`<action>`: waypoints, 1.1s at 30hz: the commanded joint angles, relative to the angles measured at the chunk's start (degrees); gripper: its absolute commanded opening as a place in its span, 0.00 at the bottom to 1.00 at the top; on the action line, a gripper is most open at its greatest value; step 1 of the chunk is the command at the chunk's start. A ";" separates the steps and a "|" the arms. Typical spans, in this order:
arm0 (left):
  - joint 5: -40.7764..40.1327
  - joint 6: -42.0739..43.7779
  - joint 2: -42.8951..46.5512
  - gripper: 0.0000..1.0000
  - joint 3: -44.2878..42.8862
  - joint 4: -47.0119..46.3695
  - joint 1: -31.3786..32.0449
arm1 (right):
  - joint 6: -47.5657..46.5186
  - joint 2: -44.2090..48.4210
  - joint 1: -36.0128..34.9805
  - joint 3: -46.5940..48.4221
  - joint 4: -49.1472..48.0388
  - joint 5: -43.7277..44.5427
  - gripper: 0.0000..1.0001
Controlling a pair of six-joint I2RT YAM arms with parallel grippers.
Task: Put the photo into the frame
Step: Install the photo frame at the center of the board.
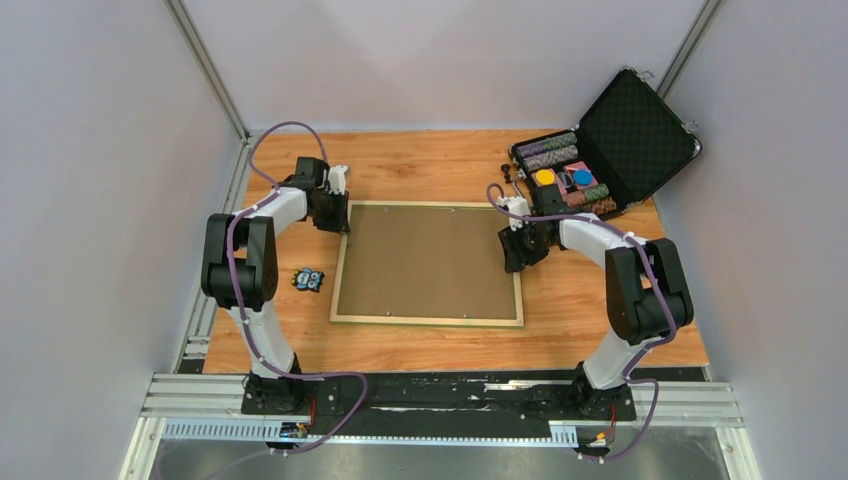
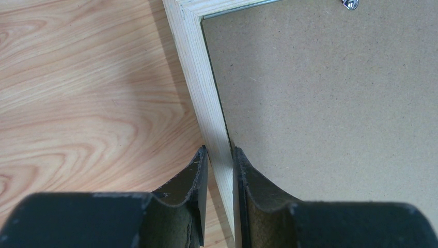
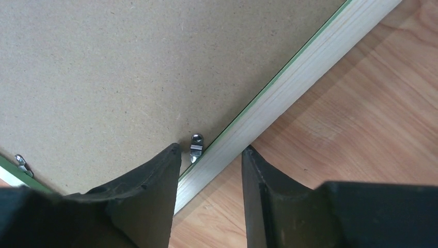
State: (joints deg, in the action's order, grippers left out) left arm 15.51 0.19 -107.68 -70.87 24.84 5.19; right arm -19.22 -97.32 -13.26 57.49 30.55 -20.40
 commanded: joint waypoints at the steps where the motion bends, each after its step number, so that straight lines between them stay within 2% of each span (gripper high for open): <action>1: -0.60 1.57 0.62 0.25 0.52 -1.56 0.35 | -1.86 -0.98 -0.75 1.21 0.66 -1.83 0.42; 12: -0.75 1.84 0.65 0.24 0.55 -1.67 0.35 | -5.38 -1.65 -0.73 2.18 0.66 -0.65 0.32; 27: -0.85 2.10 -0.06 0.24 -0.15 -1.41 0.35 | -17.22 -1.54 -1.72 2.17 -0.17 0.91 0.19; 29: -0.89 2.14 -0.15 0.23 -0.15 -1.38 0.35 | -17.27 -1.11 -1.64 1.95 -0.83 1.63 0.23; 33: -0.72 2.01 -0.05 0.23 -0.06 -1.31 0.37 | -13.03 -0.36 -1.32 2.37 -1.24 -0.30 0.46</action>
State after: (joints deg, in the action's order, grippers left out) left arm 15.53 0.27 -107.68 -70.87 24.84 5.19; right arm -27.18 -98.00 -13.43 59.31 33.32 -19.99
